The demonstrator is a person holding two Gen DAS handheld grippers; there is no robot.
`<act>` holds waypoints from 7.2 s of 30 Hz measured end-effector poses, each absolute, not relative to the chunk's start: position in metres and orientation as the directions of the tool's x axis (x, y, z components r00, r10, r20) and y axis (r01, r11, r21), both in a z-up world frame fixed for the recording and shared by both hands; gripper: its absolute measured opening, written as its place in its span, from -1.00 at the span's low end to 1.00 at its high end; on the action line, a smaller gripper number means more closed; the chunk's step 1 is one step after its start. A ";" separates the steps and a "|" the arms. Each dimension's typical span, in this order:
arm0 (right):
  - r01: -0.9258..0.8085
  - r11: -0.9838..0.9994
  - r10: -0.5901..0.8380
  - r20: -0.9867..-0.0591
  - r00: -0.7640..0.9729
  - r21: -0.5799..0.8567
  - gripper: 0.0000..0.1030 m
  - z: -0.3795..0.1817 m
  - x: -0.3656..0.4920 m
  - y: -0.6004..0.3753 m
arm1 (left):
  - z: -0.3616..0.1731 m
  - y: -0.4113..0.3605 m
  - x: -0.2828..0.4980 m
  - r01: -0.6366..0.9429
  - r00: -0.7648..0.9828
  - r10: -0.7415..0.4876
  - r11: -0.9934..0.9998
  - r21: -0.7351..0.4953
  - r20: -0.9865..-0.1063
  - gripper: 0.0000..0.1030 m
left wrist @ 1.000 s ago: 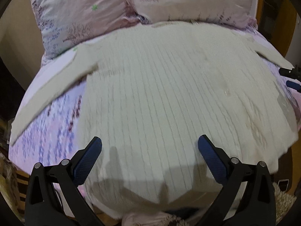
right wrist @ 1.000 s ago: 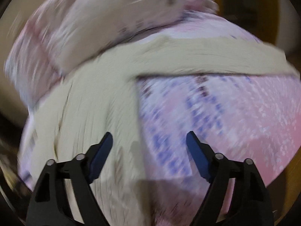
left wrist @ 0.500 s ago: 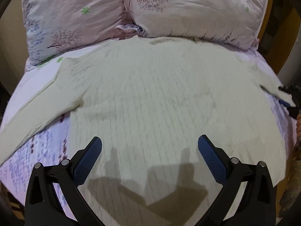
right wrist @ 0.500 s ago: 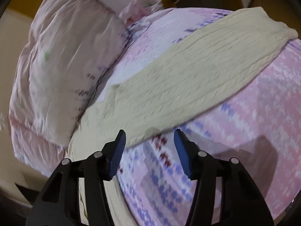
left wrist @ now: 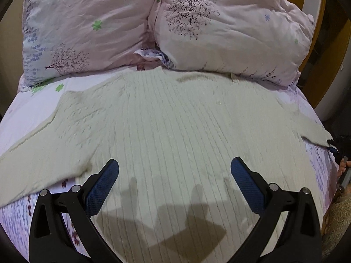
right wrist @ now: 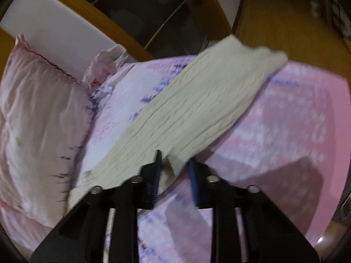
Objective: Fold small clothes
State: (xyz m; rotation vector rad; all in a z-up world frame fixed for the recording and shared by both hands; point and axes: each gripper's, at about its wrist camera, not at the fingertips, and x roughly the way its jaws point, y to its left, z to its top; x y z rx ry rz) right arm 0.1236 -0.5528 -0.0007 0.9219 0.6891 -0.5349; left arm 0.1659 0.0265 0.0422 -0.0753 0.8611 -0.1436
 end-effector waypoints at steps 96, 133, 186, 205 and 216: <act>-0.188 0.789 0.572 -0.585 0.575 0.585 0.23 0.071 0.191 -0.237 | 0.022 0.054 0.222 -0.018 0.480 -0.597 0.726 -0.687 -0.643 0.56; 0.258 0.861 0.202 -0.760 0.618 0.438 -0.57 -0.009 0.200 -0.321 | 0.016 0.099 0.237 -0.121 0.538 -0.334 0.878 -0.463 -0.774 -0.74; -0.260 0.943 0.322 -0.764 0.559 0.207 0.22 0.055 0.212 -0.175 | 0.036 0.354 0.046 -0.493 0.852 0.005 0.350 -0.797 -0.524 -0.91; -0.081 0.965 0.245 -0.752 0.612 0.248 0.24 0.046 0.206 -0.258 | 0.064 0.033 0.229 0.127 0.673 -0.556 0.737 -0.664 -0.488 -0.91; -0.043 0.972 0.207 -0.762 0.614 0.230 0.24 0.043 0.208 -0.272 | 0.028 -0.027 0.228 0.205 0.480 -0.615 0.772 -0.601 -0.626 -0.35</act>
